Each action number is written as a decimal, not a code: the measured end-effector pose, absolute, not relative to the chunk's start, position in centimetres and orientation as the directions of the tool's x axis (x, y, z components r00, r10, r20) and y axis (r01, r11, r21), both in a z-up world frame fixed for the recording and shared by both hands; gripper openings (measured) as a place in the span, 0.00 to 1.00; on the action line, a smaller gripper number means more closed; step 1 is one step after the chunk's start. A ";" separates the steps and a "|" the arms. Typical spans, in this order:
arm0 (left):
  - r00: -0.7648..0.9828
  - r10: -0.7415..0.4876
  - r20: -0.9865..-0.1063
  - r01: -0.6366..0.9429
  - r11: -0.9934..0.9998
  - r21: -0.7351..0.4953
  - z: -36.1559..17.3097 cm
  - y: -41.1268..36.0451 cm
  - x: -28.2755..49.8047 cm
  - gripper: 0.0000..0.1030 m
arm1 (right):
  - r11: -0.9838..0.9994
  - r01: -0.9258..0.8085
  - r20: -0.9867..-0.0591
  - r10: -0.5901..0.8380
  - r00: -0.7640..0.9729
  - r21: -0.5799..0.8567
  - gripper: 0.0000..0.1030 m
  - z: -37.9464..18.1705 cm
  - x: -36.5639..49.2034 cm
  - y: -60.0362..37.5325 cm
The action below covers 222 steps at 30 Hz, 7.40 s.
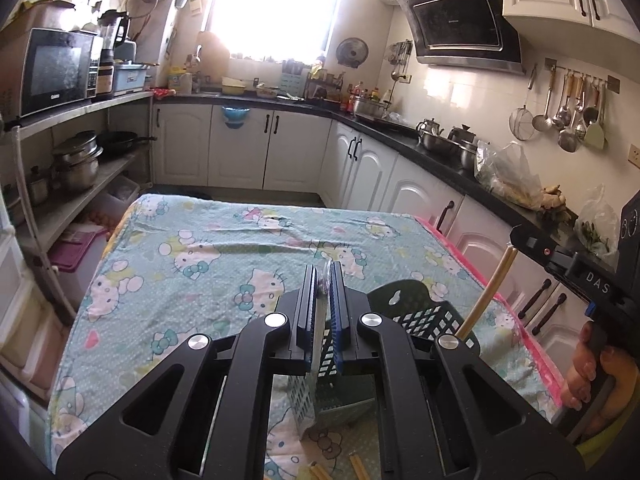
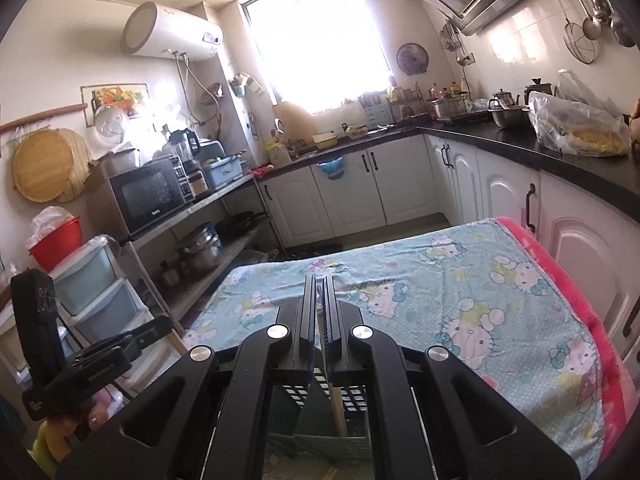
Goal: Organize utensils
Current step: 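Open both tools, leaving the chopsticks standing in the caddy, then withdraw both tools from the caddy back toward the loose chopsticks, then close the left tool on a chopstick while the right tool grasps another, then lift both held chopsticks and carry them over the green caddy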
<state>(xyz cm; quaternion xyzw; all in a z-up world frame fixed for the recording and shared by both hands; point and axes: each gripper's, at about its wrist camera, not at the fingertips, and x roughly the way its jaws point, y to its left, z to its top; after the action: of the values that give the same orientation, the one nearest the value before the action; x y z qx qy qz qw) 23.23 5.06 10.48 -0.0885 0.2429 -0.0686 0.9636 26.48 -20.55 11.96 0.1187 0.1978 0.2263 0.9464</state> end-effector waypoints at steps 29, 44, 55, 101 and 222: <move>0.867 -0.139 -0.479 0.025 0.971 -0.236 9.3 6.7 20.1 0.61 | 0.897 -0.362 -0.375 0.437 0.818 0.256 0.40 10.1 23.6 -21.8; 0.868 -0.128 -0.480 0.021 0.975 -0.222 8.5 6.6 17.8 0.85 | 0.894 -0.388 -0.412 0.448 0.793 0.224 0.47 8.8 21.2 -21.6; 0.863 -0.136 -0.487 0.012 0.969 -0.248 7.7 7.2 16.3 0.89 | 0.890 -0.408 -0.430 0.455 0.780 0.203 0.51 8.4 19.8 -20.9; 0.686 -0.152 -0.712 -0.106 0.946 -0.305 -2.3 10.1 16.6 0.89 | 0.861 -0.473 -0.642 0.473 0.604 0.189 0.52 0.4 19.3 -16.4; 0.890 -0.342 -0.301 0.277 0.931 -0.240 20.9 1.3 19.1 0.03 | 0.847 -0.484 -0.080 0.511 0.856 0.220 0.05 17.9 19.8 -22.9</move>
<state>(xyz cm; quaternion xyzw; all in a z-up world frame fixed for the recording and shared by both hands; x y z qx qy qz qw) 19.09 1.30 20.87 -0.0956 0.1715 -0.1599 0.9674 19.82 -22.93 17.85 0.0965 0.0681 0.2594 0.9585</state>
